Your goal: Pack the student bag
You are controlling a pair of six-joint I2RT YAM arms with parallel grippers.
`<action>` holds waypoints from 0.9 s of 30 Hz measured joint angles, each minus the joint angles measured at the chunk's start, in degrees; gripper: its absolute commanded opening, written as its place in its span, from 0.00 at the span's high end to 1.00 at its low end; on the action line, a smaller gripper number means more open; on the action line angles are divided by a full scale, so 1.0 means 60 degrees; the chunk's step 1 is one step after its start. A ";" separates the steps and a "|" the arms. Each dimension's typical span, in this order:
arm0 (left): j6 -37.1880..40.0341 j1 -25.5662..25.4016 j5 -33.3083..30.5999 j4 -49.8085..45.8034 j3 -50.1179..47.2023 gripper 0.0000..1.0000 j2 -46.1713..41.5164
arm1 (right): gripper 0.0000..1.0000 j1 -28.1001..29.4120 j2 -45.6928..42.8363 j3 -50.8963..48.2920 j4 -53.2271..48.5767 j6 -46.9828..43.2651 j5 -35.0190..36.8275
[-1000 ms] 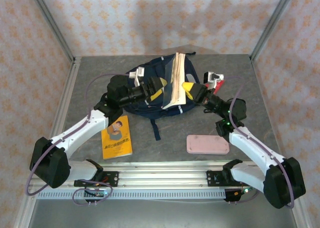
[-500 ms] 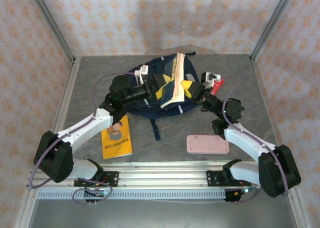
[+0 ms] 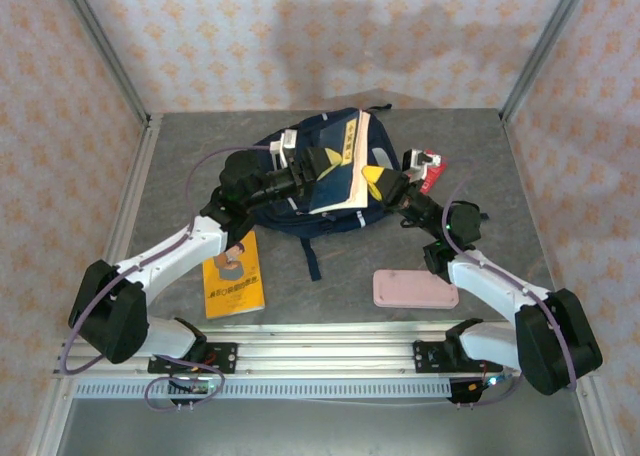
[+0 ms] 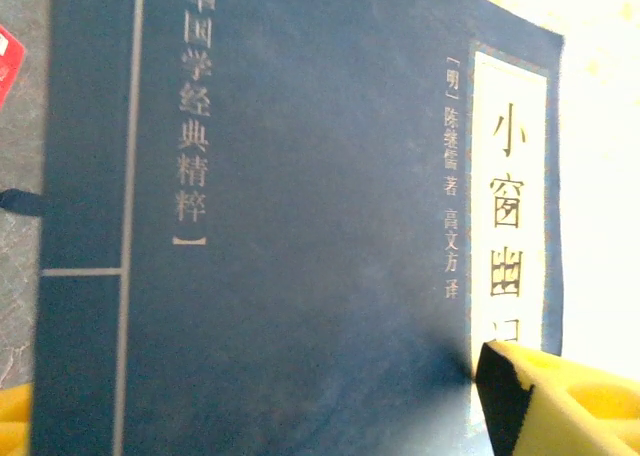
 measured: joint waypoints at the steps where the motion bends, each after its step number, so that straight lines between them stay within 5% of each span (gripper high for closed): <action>1: 0.0084 0.0000 -0.0004 -0.0098 -0.0011 0.26 -0.0091 | 1.00 0.0000 -0.0087 -0.0022 -0.0270 -0.0186 0.0011; 11: 0.0736 0.0091 -0.0193 -0.0772 -0.0284 0.49 -0.0663 | 1.00 0.0000 -0.1745 -0.0076 -0.4011 -0.2484 0.0463; 19: 0.1173 0.0146 -0.0335 -0.1395 -0.0404 0.32 -0.0867 | 1.00 0.0000 -0.2044 -0.0076 -0.5617 -0.3373 0.0714; 23: 0.1290 0.0248 -0.0331 -0.1479 -0.0444 0.33 -0.1045 | 1.00 0.0000 -0.2175 -0.0073 -0.6025 -0.3646 0.0780; 27: 0.1359 0.0317 -0.0342 -0.1519 -0.0543 0.46 -0.1126 | 1.00 0.0000 -0.2193 -0.0073 -0.6342 -0.3818 0.0885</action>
